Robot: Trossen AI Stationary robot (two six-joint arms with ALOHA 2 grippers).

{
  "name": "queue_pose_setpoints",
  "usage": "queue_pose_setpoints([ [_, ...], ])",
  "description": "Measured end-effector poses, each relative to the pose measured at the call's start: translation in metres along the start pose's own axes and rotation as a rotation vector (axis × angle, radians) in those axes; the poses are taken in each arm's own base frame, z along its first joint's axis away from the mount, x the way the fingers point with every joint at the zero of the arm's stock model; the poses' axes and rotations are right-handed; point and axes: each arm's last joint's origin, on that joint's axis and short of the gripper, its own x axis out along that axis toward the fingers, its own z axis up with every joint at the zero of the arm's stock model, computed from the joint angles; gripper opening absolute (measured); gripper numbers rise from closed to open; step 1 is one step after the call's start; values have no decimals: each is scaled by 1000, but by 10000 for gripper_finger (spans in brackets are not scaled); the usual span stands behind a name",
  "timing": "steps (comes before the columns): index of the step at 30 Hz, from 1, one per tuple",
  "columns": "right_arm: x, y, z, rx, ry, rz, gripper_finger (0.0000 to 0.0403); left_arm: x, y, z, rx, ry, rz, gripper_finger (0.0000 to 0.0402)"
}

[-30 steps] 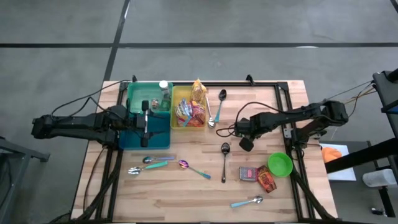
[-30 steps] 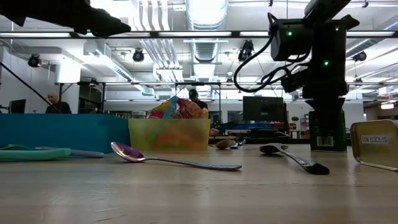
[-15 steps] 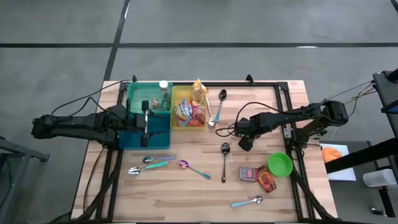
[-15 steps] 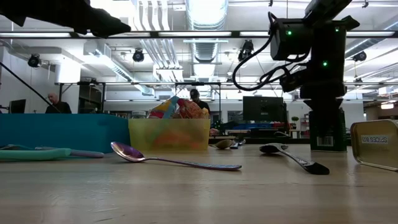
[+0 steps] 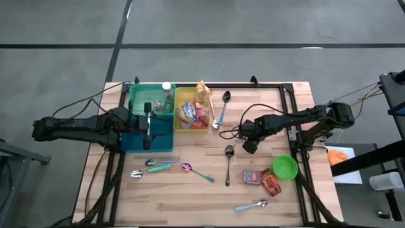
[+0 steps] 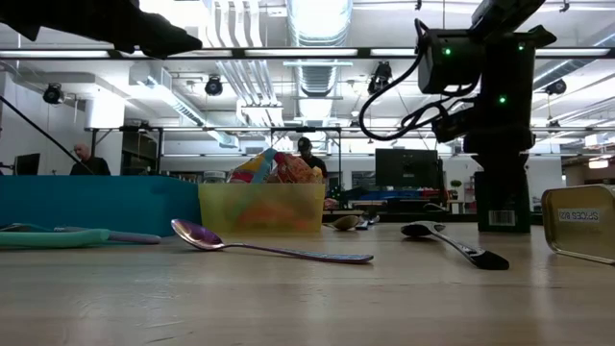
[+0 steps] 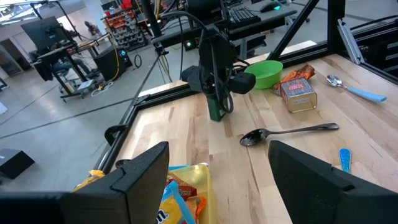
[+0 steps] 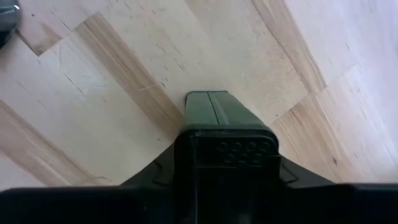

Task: Pick & Place Food Item
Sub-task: Put the green spice can into the green bin

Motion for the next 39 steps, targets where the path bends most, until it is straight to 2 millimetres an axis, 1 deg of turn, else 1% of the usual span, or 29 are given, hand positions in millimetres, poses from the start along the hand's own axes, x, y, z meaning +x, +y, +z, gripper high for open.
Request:
queue_pose_setpoints([
  [11, 0, 0, 0, 0, -2, 7, 106, 0, 0, 0, 1, 0, 0, 276],
  [16, 0, 1, 0, 2, -4, 13, 116, 0, 0, 0, 3, 0, 0, 276],
  [21, -6, 0, 1, -6, -32, 33, 107, 0, 0, 0, 3, 0, 0, 276],
  [27, -20, 1, 8, -19, -146, 107, 108, 0, 0, 0, 2, 1, 0, 276],
  [33, -39, 0, 14, -48, -305, 198, 120, 0, 0, 0, 2, 4, -1, 276],
  [39, -54, 3, 23, -123, -487, 271, 106, 0, 0, -1, 0, 9, -3, 276],
])
